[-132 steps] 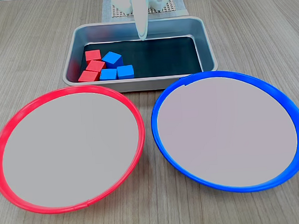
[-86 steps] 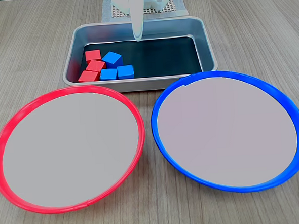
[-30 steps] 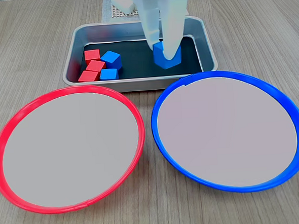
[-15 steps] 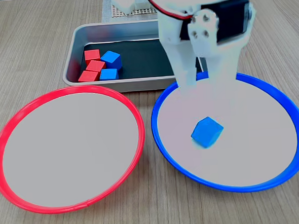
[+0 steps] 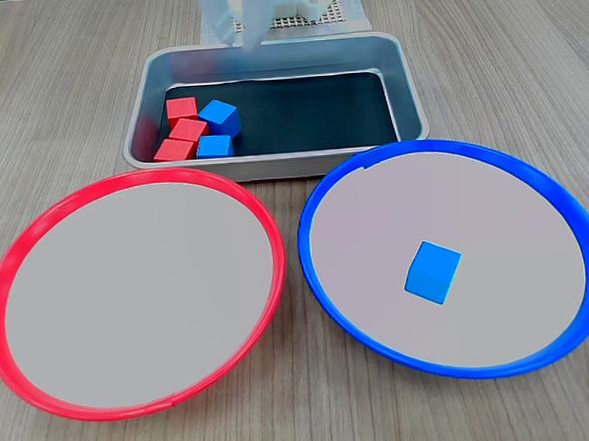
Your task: Move six blocks tray to matching dishes
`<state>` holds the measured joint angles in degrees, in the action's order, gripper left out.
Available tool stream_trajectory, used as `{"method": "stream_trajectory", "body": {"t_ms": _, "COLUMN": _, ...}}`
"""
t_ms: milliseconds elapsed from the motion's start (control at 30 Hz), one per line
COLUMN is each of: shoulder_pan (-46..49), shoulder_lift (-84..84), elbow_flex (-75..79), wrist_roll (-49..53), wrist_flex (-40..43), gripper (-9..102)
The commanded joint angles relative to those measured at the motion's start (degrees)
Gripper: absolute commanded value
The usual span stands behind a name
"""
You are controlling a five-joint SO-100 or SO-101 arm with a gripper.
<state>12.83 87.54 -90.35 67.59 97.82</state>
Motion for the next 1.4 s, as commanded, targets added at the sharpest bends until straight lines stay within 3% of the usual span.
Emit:
{"method": "stream_trajectory", "body": {"t_ms": 0, "shoulder_pan": 3.5, "shoulder_lift": 1.4, "elbow_flex": -2.9, "wrist_roll": 6.9, "wrist_flex": -4.7, "gripper": 14}}
{"method": "stream_trajectory", "body": {"t_ms": 133, "shoulder_pan": 5.5, "shoulder_lift": 0.2, "elbow_flex": -5.0, "wrist_roll": 11.9, "wrist_flex": -8.4, "gripper": 19}}
{"method": "stream_trajectory", "body": {"t_ms": 367, "shoulder_pan": 9.1, "shoulder_lift": -2.3, "elbow_flex": -9.2, "wrist_roll": 18.5, "wrist_flex": -15.2, "gripper": 19}}
{"method": "stream_trajectory", "body": {"t_ms": 600, "shoulder_pan": 7.6, "shoulder_lift": -6.0, "elbow_flex": -9.8, "wrist_roll": 17.5, "wrist_flex": -19.8, "gripper": 18}}
{"method": "stream_trajectory", "body": {"t_ms": 767, "shoulder_pan": 6.3, "shoulder_lift": -6.5, "elbow_flex": -10.0, "wrist_roll": 17.4, "wrist_flex": -19.7, "gripper": 17}}
{"method": "stream_trajectory", "body": {"t_ms": 1133, "shoulder_pan": 5.7, "shoulder_lift": -6.0, "elbow_flex": -6.5, "wrist_roll": 19.2, "wrist_flex": -11.0, "gripper": 18}}
{"method": "stream_trajectory", "body": {"t_ms": 1367, "shoulder_pan": 5.8, "shoulder_lift": -6.9, "elbow_flex": -6.9, "wrist_roll": 16.5, "wrist_flex": -16.5, "gripper": 17}}
